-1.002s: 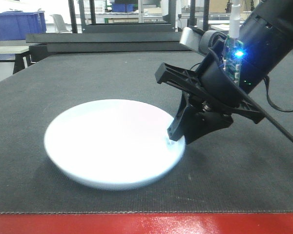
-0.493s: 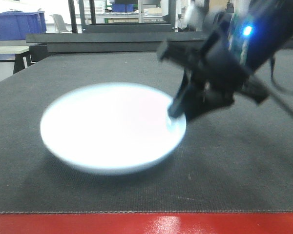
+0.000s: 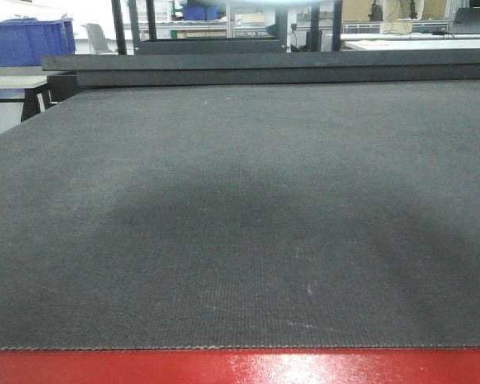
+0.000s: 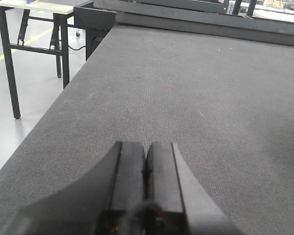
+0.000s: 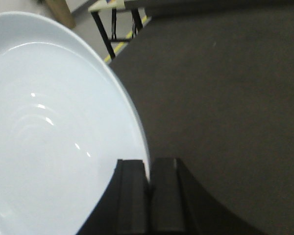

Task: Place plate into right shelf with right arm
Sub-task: 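Lift the white plate off the table with the right gripper, then hold the plate raised in the right gripper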

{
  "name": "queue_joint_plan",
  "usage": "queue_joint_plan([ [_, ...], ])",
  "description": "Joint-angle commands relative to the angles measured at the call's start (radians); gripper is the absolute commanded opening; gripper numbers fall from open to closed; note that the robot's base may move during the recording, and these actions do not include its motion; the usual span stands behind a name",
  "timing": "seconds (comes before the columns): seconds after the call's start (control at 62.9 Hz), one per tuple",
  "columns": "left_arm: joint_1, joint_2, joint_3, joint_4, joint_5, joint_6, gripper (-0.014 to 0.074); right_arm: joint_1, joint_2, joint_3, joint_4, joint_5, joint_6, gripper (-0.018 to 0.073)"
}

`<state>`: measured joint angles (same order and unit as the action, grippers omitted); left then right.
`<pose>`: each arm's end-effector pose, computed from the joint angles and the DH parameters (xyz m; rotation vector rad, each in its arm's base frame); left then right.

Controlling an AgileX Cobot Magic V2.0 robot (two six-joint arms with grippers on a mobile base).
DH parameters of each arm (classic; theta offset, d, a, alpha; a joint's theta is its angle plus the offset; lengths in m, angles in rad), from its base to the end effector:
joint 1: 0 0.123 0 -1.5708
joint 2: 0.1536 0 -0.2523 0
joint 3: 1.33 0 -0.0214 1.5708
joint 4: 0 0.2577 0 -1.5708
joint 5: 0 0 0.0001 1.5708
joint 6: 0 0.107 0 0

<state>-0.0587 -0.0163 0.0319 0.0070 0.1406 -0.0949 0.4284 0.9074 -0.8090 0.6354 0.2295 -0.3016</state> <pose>0.1121 -0.0065 0.1898 -0.0248 1.6408 -0.1114 0.2111 0.1124 0.3409 -0.1976 1.8031 0.6580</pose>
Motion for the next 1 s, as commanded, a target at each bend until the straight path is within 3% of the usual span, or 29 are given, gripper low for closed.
queue_joint_plan([
  [0.0, -0.002, -0.006, 0.009, 0.000, -0.090, -0.006, -0.0047, -0.004, -0.103, 0.014, -0.035, -0.122, -0.011, 0.0055],
  [0.111, -0.002, -0.006, 0.009, 0.000, -0.090, -0.006, -0.0047, -0.004, -0.227, 0.088, -0.084, -0.181, -0.034, 0.0055],
  [0.318, -0.002, -0.006, 0.009, 0.000, -0.090, -0.006, -0.0047, -0.004, -0.435, 0.234, -0.088, -0.315, -0.131, 0.0055],
  [0.541, -0.002, -0.006, 0.009, 0.000, -0.090, -0.006, -0.0047, -0.004, -0.656, 0.384, -0.088, -0.417, -0.138, 0.0055],
  [0.716, -0.002, -0.006, 0.009, 0.000, -0.090, -0.006, -0.0047, -0.004, -0.725, 0.442, -0.088, -0.518, -0.138, 0.0055],
  [0.986, -0.002, -0.006, 0.009, 0.000, -0.090, -0.006, -0.0047, -0.004, -0.726, 0.443, -0.088, -0.522, -0.138, 0.0055],
])
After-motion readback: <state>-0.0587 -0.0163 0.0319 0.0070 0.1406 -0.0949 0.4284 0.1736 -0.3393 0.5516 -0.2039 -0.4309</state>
